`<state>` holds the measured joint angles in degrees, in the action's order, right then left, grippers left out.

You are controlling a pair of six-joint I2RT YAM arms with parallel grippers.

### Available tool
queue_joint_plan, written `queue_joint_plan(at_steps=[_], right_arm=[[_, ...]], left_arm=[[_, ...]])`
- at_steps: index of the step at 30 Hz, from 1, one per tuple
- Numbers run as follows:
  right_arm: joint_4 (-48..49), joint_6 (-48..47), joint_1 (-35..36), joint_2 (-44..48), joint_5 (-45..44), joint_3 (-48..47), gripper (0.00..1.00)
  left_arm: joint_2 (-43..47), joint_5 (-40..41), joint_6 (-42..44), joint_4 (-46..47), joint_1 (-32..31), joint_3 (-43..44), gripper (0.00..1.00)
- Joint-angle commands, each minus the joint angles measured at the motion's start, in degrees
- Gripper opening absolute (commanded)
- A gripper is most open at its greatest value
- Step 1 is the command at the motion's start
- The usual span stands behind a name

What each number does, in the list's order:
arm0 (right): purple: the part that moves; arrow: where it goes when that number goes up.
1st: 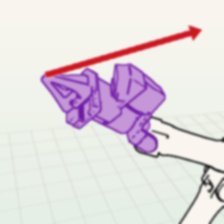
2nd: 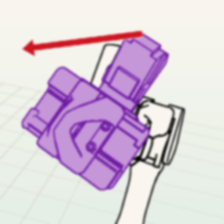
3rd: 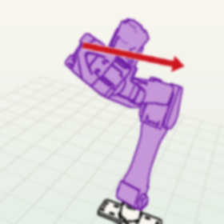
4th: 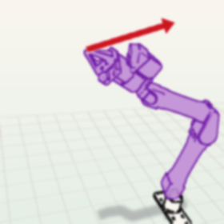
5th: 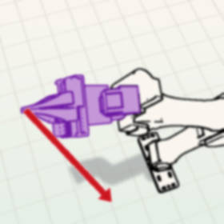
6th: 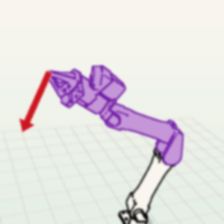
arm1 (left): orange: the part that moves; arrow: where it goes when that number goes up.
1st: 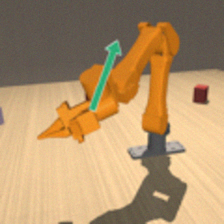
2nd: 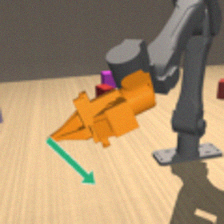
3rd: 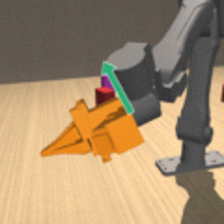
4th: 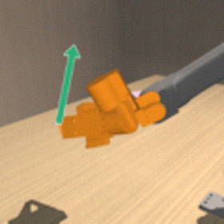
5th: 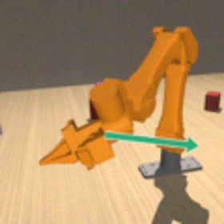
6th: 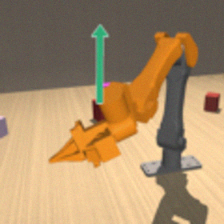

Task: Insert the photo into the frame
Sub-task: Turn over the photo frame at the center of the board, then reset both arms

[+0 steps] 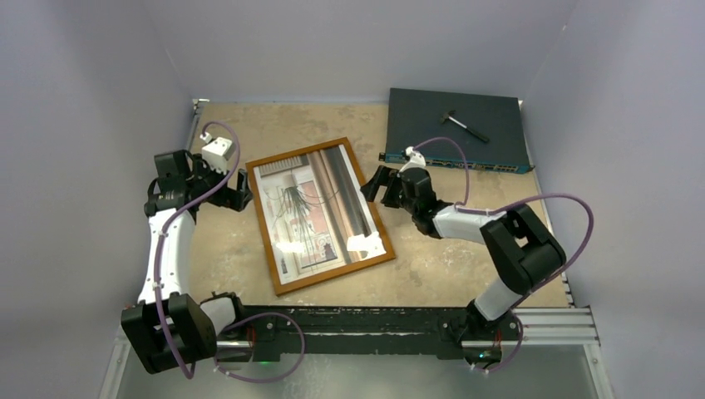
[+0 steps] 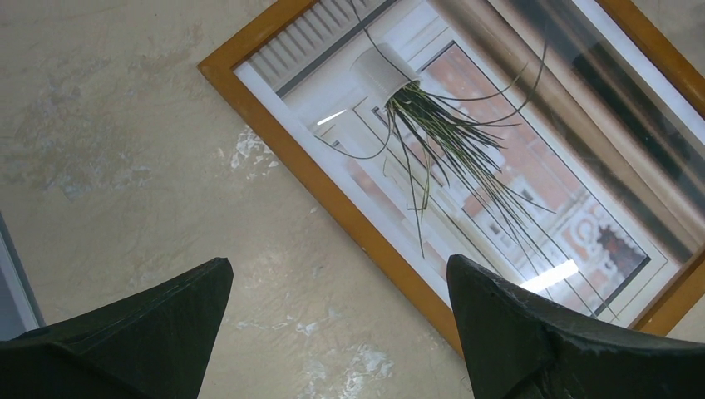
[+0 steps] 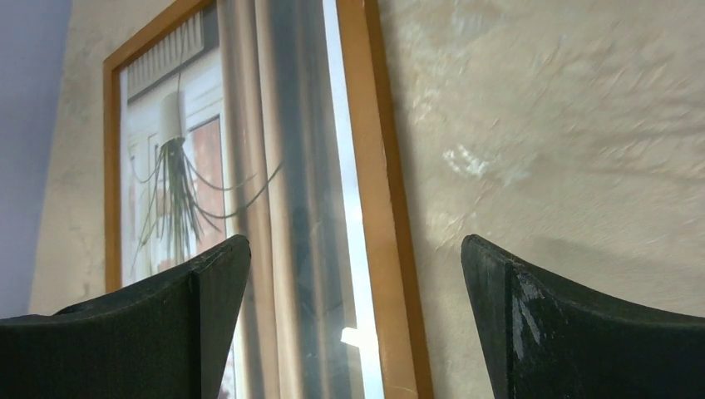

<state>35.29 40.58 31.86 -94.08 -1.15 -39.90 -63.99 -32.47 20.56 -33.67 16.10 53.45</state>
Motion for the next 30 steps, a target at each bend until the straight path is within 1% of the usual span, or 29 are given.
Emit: queue_joint_plan(at_steps=[1,5,8,10,12,13,14,18,22,25,27,28,30], right_arm=[[-13.6,-11.0,0.0,7.1,-9.6,-3.0,0.99],[-13.1,-14.1,-0.9,18.0,-18.8,1.6,0.99],[-11.9,-16.0,-1.0,23.3,-29.4,3.9,0.99],[-6.0,-20.4,-1.0,24.7,-35.0,7.7,0.99],[4.2,-27.5,-1.5,25.1,-39.1,12.6,0.99],[2.9,-27.0,-1.9,25.2,-39.9,12.3,0.99],[3.5,-26.8,-2.5,24.8,-41.8,12.1,0.99],[6.8,-26.9,-5.5,24.7,-43.4,13.3,0.99],[14.3,-29.8,-10.0,27.0,-42.3,17.0,0.99],[24.3,-34.2,-12.5,26.7,-41.8,21.8,0.99],[31.4,-35.8,-14.2,24.9,-41.7,24.9,0.99],[35.3,-36.8,-15.1,23.4,-40.7,26.1,0.99],[40.1,-37.8,-16.3,19.7,-40.7,26.7,0.99]], left_arm=[[-0.5,0.2,-1.2,4.0,0.3,-1.4,1.00],[-0.4,0.1,-4.5,10.6,0.2,-5.8,1.00],[-1.1,2.8,-8.5,20.5,0.2,-11.1,1.00],[-3.0,5.0,-11.3,27.7,0.0,-14.3,1.00],[-5.8,6.0,-13.8,32.5,-0.3,-16.4,1.00],[-7.0,6.2,-14.6,36.6,-0.7,-17.5,1.00],[-8.1,6.8,-15.2,39.5,-1.1,-18.9,1.00],[-9.7,6.7,-15.8,53.1,-2.5,-25.8,1.00],[-11.9,5.5,-17.2,64.9,-3.3,-30.1,1.00],[-15.6,4.7,-19.5,74.6,-4.0,-32.3,1.00],[-18.9,4.8,-20.1,82.0,-4.7,-34.1,1.00],[-20.6,5.2,-22.2,85.5,-5.0,-34.3,1.00],[-22.6,6.2,-23.3,86.4,-5.2,-32.8,1.00]])
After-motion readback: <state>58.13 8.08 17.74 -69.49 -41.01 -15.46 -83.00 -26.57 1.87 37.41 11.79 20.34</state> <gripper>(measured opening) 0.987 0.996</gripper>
